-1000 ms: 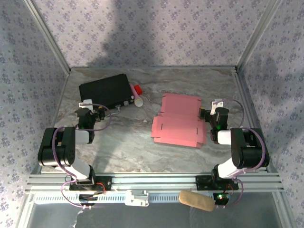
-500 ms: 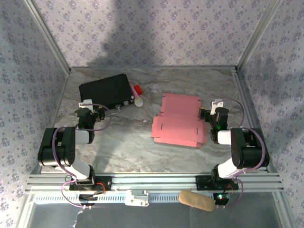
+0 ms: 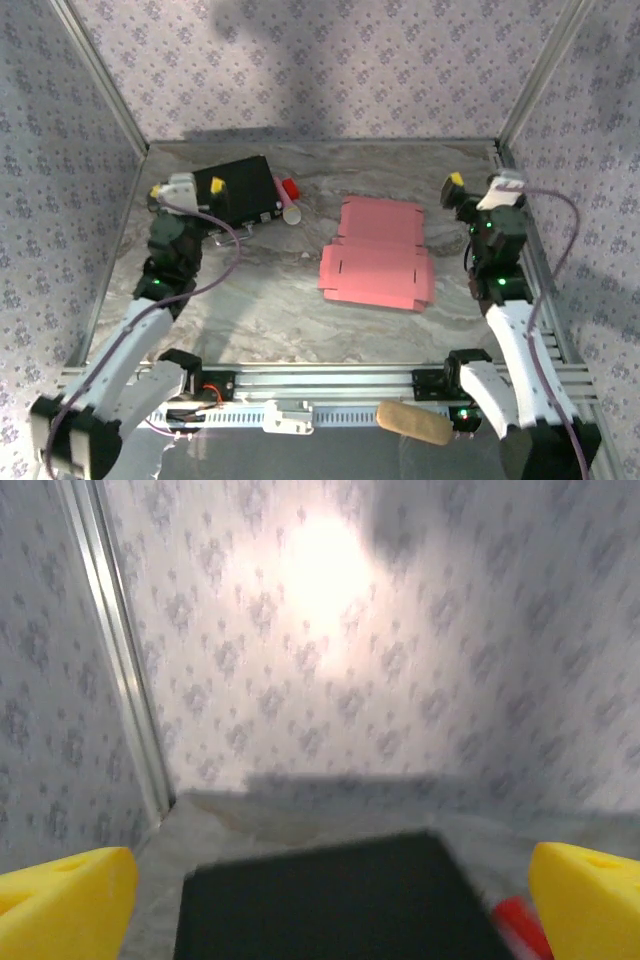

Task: Fold the paper box

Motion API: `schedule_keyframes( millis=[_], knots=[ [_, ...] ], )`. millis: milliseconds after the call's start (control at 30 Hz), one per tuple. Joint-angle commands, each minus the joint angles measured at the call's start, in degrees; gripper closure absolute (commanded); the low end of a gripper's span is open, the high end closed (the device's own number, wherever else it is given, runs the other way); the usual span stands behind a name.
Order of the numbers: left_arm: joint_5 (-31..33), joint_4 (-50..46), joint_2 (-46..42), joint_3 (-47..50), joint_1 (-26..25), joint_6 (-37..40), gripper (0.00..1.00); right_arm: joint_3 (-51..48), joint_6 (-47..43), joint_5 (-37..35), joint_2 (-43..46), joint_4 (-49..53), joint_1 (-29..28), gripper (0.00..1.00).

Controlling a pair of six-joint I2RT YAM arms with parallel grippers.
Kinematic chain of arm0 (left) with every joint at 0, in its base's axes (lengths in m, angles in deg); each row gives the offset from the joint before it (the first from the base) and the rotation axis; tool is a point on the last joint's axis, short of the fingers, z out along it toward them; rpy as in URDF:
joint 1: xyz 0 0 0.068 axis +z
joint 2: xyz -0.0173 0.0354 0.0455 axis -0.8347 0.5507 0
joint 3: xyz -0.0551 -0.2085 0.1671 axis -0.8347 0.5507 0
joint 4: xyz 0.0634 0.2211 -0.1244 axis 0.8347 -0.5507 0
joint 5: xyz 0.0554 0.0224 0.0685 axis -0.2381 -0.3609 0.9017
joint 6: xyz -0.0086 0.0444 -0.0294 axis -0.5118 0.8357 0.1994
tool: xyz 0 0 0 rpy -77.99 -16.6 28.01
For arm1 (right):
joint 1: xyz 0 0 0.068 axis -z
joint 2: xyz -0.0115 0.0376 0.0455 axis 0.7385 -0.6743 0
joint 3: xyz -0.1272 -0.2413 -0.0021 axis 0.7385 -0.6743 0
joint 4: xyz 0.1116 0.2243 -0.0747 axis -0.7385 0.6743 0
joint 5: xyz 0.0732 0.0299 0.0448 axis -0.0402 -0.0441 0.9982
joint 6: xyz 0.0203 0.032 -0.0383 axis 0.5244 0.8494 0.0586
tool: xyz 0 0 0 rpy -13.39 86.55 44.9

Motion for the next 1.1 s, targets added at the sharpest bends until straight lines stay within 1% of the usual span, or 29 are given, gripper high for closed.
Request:
schedule_keyframes(
  millis=[0, 33, 67, 100, 133, 167, 200, 233, 267, 300, 333, 400, 433, 500, 567, 633, 767, 833, 900, 1067],
  knots=[
    [3.9, -32.7, 0.8, -16.3, -0.5, -25.2, 0.0, 17.6, 12.9, 2.6, -1.0, 29.8, -0.4, 0.01],
    [2.3, -39.2, 1.5, -19.4, -0.3, -32.9, 0.0, 22.7, 17.9, 4.9, -2.1, 36.9, -0.3, 0.01],
    [-3.9, -39.0, 1.6, -20.0, 0.6, -34.0, 0.0, 24.1, 22.5, 6.4, -2.4, 40.6, -0.3, 0.01],
    [-14.1, -37.7, 2.2, -20.4, 2.5, -34.2, 0.0, 24.3, 24.9, 10.7, -2.1, 43.1, 0.0, 0.01],
    [-21.9, -39.4, 3.5, -21.7, 3.3, -37.0, 0.0, 24.4, 24.5, 15.5, -1.9, 43.0, 0.6, 0.01],
    [-24.8, -42.2, 5.1, -22.7, 2.4, -39.9, 0.01, 25.4, 22.8, 17.6, -1.9, 44.2, 0.8, 0.01],
    [-25.9, -44.6, 6.6, -22.9, -0.9, -43.0, 0.07, 26.3, 23.5, 19.0, -2.1, 47.1, 0.2, 0.01],
    [-25.7, -45.4, 7.3, -22.1, -5.2, -44.7, 0.11, 26.6, 24.9, 19.3, -2.2, 50.4, -1.0, 0.01],
    [-22.4, -45.7, 7.4, -20.1, -11.6, -47.5, 0.14, 25.1, 25.8, 19.6, -1.8, 52.0, -3.1, 0.01],
    [-17.2, -44.3, 7.1, -16.7, -18.6, -51.2, 0.15, 22.8, 28.0, 18.4, -0.8, 53.2, -5.7, 0.04],
    [-12.9, -41.5, 7.1, -12.8, -26.4, -55.0, 0.16, 19.8, 29.6, 16.4, 0.3, 54.2, -8.3, 0.08],
    [-6.3, -34.2, 9.0, -5.6, -37.2, -63.3, 0.2, 12.2, 31.7, 13.9, 2.7, 53.4, -13.5, 0.12],
    [-4.5, -30.6, 11.1, -2.7, -41.4, -66.8, 0.21, 9.7, 32.7, 13.3, 3.6, 52.6, -15.2, 0.13],
    [-2.1, -22.3, 18.3, 0.8, -48.4, -74.1, 0.23, 3.6, 35.6, 11.8, 5.6, 49.6, -19.5, 0.14],
    [-1.5, -15.1, 26.1, 1.3, -52.4, -78.9, 0.23, -1.5, 38.0, 11.1, 6.9, 46.1, -22.3, 0.15],
    [-0.7, -6.8, 33.3, 1.3, -55.1, -83.1, 0.23, -5.4, 40.0, 11.7, 7.1, 43.1, -23.7, 0.16],
    [-0.6, 8.1, 43.1, 2.3, -56.2, -88.7, 0.22, -8.5, 41.7, 10.9, 6.9, 41.8, -26.3, 0.16],
    [-0.3, 11.8, 46.2, 2.6, -56.0, -91.0, 0.22, -8.9, 41.7, 9.9, 7.9, 42.9, -26.8, 0.16],
    [-0.3, 13.4, 48.3, 2.3, -55.9, -93.7, 0.22, -9.3, 41.6, 9.3, 9.3, 43.7, -26.9, 0.16],
    [-2.9, 23.3, 55.6, 2.5, -54.6, -99.1, 0.22, -10.2, 42.4, 8.5, 11.6, 43.8, -26.9, 0.16]
  ],
)
